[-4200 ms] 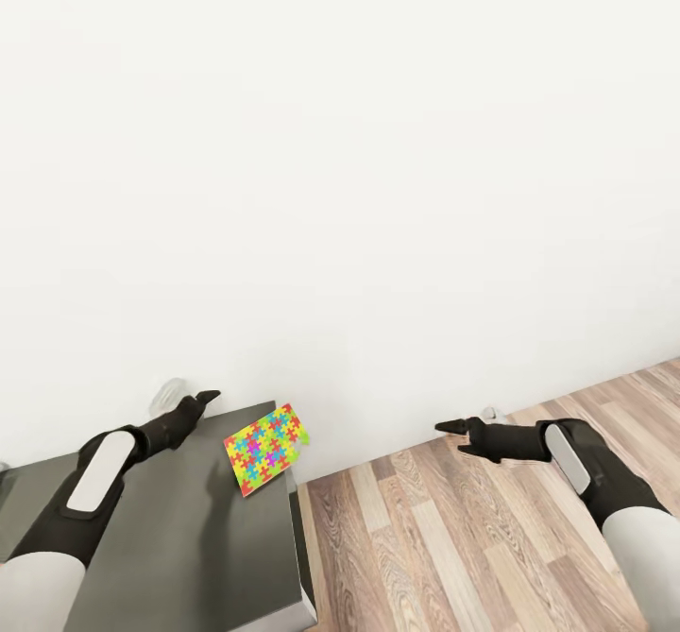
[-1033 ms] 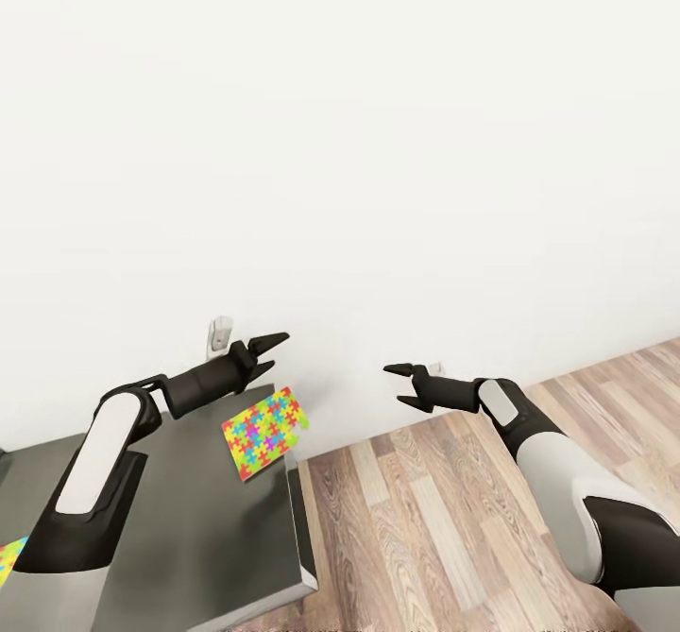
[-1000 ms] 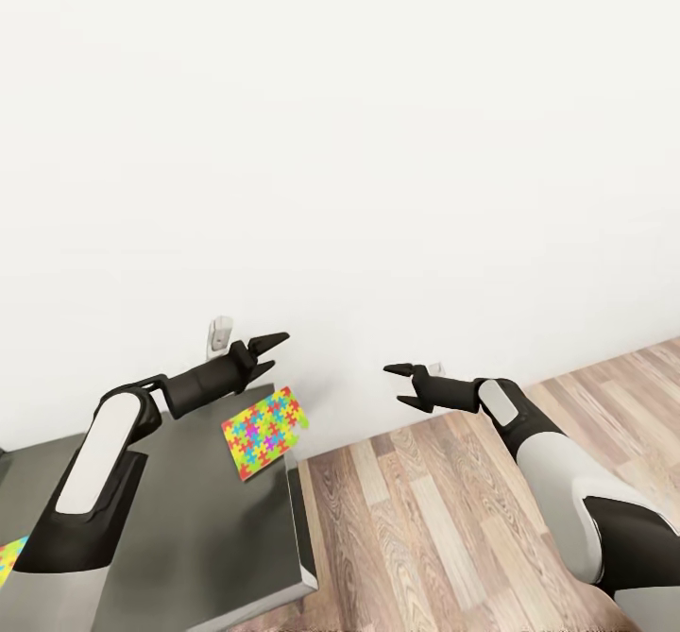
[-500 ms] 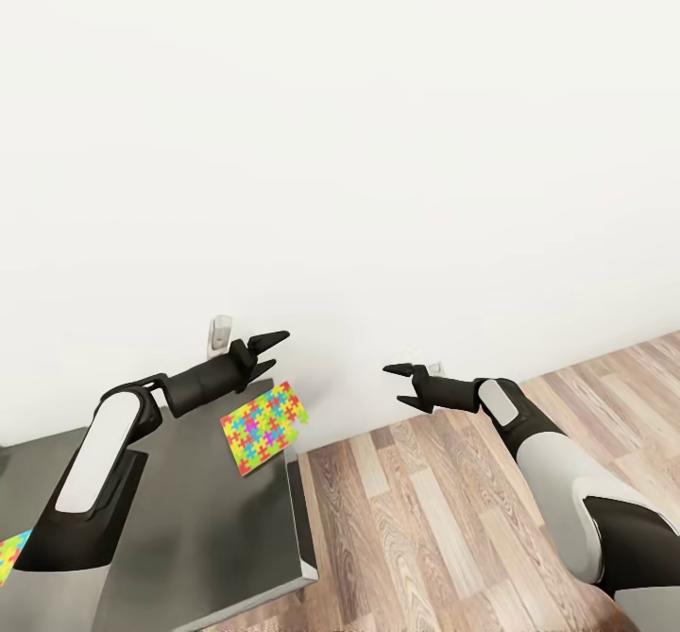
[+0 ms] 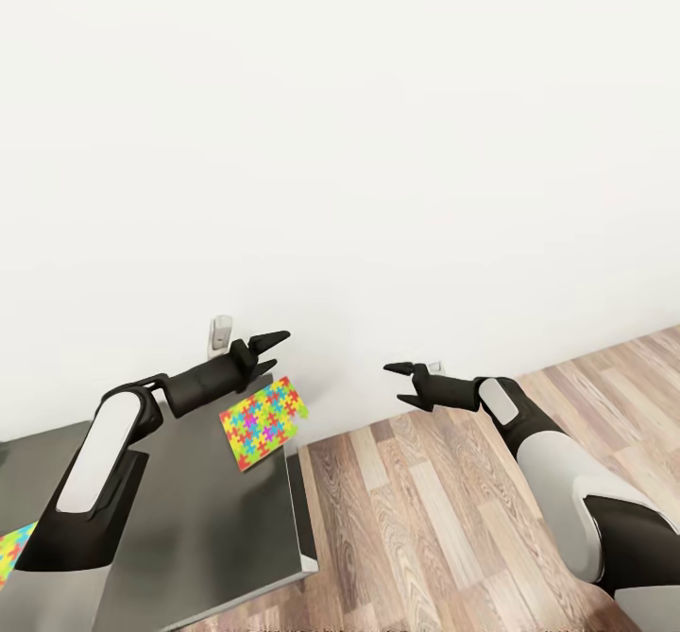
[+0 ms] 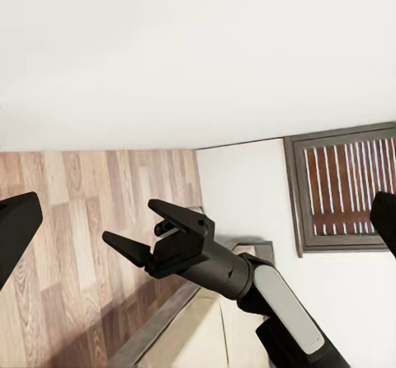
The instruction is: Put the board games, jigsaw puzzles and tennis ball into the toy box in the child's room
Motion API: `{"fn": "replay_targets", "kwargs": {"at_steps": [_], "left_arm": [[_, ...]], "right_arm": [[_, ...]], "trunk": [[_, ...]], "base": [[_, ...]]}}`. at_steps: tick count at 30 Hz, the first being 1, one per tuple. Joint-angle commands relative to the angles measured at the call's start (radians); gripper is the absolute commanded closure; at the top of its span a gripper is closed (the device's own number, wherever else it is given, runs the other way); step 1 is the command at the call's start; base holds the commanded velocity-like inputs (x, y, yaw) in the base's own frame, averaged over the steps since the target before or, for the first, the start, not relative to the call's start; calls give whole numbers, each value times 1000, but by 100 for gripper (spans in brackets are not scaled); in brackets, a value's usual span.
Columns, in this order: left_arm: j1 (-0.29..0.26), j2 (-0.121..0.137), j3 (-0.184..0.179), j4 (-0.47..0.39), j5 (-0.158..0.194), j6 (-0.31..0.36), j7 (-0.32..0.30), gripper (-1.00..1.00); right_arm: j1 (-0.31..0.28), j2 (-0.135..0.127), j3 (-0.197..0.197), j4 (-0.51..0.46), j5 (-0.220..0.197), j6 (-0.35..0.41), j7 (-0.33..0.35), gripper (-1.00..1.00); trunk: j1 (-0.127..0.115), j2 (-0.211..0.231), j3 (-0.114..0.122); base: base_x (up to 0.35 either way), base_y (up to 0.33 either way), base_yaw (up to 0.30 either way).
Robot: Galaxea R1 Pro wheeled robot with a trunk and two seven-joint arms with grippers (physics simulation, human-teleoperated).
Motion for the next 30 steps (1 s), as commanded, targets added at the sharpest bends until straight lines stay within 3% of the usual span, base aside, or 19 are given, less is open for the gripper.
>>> {"fn": "replay_targets", "kwargs": {"at_steps": [1, 30], "left_arm": [[-1, 1, -1, -1, 11, 1, 10, -100], [8, -2, -2, 5, 52, -4, 9, -100]], "right_arm": [[-1, 1, -6, 0, 6, 5, 4, -100], [-20, -15, -9, -22, 4, 50, 12, -100]], "trunk": [[0, -2, -3], [0, -2, -50]], "base": [[0, 0, 0], [0, 0, 0]]}}
